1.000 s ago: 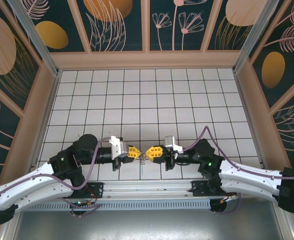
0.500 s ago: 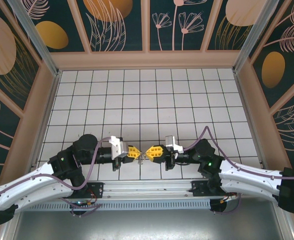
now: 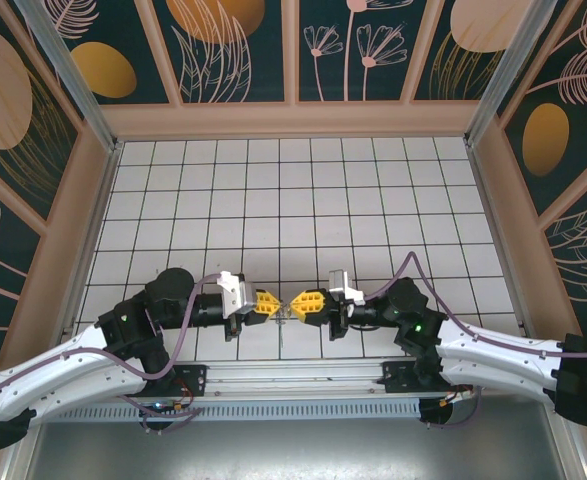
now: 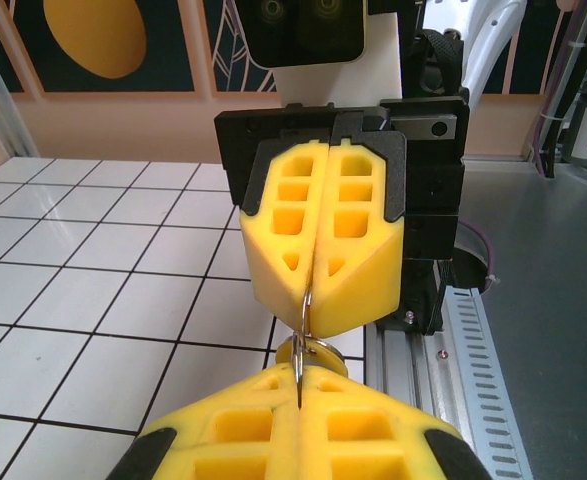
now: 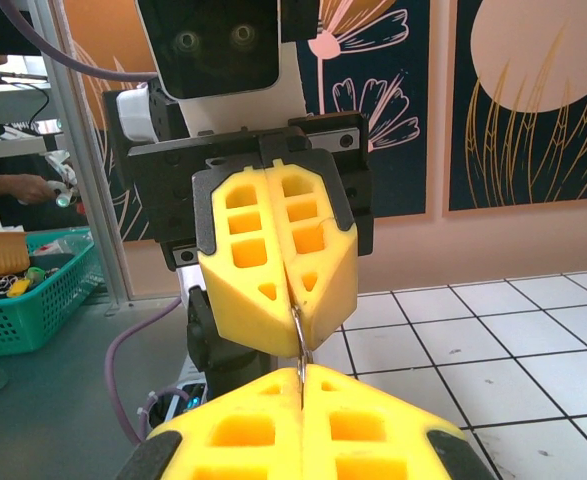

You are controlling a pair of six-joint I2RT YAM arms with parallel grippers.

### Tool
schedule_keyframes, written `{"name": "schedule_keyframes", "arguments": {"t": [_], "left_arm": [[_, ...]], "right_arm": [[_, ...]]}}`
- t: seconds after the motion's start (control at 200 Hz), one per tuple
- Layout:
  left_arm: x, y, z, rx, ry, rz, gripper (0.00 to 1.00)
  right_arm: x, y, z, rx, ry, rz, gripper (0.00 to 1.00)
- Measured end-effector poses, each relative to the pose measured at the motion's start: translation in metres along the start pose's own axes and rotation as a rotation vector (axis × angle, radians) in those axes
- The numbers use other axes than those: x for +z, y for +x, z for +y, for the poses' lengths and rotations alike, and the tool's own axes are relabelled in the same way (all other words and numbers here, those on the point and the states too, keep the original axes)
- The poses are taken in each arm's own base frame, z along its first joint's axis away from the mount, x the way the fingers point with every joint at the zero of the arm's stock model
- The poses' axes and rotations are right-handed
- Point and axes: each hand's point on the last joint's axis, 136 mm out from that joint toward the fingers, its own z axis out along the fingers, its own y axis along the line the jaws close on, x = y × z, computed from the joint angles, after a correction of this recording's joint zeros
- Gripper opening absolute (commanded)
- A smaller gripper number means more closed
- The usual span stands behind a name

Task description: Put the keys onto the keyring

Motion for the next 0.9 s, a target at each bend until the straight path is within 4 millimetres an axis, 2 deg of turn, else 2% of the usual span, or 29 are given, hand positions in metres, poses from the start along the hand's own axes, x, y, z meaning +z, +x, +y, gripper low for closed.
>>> {"name": "schedule_keyframes", "arguments": {"t": [0.901], "left_arm": [[0.0025, 0.0013, 0.0020, -0.001, -0.006, 0.010, 0.00]], "right_arm": [[-0.0014, 0.0017, 0.0000, 0.007, 0.003, 0.001, 0.00]]}}
